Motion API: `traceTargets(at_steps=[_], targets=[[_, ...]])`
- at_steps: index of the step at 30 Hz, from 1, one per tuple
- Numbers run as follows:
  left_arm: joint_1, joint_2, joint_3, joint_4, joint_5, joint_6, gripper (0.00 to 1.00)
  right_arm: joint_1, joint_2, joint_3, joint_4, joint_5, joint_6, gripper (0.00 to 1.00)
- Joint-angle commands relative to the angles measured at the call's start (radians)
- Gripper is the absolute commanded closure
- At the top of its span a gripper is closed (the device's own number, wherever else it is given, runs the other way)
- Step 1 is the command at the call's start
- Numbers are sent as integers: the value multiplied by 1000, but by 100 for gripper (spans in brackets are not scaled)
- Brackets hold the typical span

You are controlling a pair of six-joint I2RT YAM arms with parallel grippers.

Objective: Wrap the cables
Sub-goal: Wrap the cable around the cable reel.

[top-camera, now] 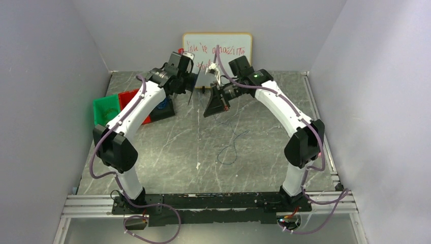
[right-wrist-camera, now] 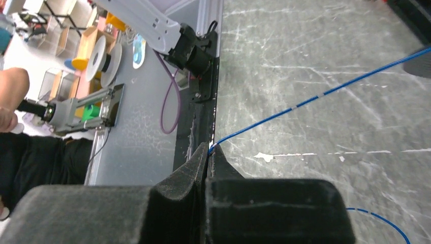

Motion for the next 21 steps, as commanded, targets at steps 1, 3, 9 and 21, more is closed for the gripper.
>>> traceTargets(at_steps=[1,3,9,21], targets=[[49,-82,59,70,123,-166,98,45,26,-26,3,-28,-59,100],[75,-107,59,84,198,-202,98,58,45,-40,15,-35,-59,100],[167,-173,87,102,414,-278,98,69,102,-54,-11,-71,-102,100],[304,-255,97,97,813,-283,98,39,175,-64,-68,-110,-188,100]])
